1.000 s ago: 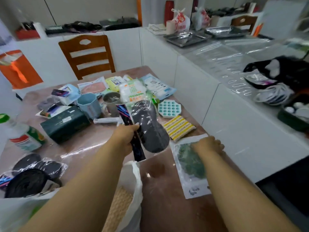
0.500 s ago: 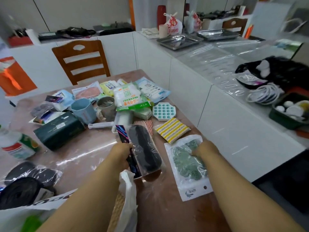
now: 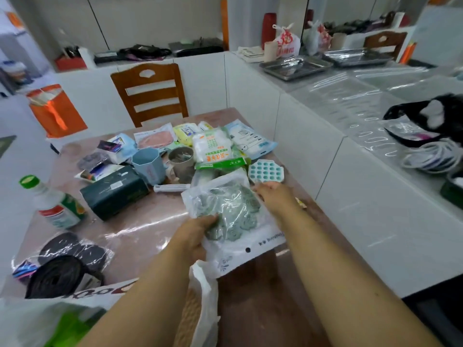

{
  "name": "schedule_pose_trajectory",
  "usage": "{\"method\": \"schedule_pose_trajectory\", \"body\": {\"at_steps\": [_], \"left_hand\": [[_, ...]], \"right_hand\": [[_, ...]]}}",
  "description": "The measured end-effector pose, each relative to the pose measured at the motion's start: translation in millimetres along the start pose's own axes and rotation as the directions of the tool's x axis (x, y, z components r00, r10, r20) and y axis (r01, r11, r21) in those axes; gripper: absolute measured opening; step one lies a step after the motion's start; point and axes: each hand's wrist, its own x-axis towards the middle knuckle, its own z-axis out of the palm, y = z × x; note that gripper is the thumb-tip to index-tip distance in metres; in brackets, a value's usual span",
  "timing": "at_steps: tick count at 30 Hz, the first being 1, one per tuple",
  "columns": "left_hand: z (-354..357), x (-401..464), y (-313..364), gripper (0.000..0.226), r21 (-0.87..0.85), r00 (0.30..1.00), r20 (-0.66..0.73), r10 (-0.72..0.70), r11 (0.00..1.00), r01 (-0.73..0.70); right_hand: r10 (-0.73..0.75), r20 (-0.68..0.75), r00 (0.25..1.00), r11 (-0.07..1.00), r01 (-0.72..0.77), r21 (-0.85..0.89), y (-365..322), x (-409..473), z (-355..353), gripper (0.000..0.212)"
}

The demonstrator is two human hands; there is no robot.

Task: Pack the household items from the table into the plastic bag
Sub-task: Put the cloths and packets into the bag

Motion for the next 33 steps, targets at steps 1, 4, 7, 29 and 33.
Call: {"method": "schedule_pose_trajectory", "body": {"at_steps": [1,4,7,29,33], "left_hand": [[-2.6,-1.0,-0.6,0.016,0.006,0.998,-0.06,0.005,1.0,-0.005],[-17.5,0.8,-0.6,0.024,-0.035,0.984,-0.157,0.08,0.996,-0.087],[-24.8,-4.8,-0.8,0.029,-0.053,0.988,-0.137,0.066,0.996,-0.074],[-58.5,-23.7,27.7,0.042,-0.112,0.996,0.002,0.094,0.989,-0.093],[-69.1,-23.2,28.8,0.035,-0.223,0.986,-0.074,0.147,0.962,-0.16]], "right_hand": [[-0.025,-0.094,0.995,0.995,0.016,-0.094,4.0,9.8,-2.2,0.028],[-0.045,-0.336,0.941,0.889,-0.115,-0.443,22.4,37.8,-21.4,0.045],[0.16,-0.296,0.942,0.724,-0.316,-0.613,38.5,54.9,-28.2,0.09],[0.237,0.005,0.972,0.921,-0.223,-0.319,-1.6,77.8,64.6,0.057],[0.261,-0.001,0.965,0.906,-0.246,-0.345,6.5,74.1,83.6,0.066]]}}
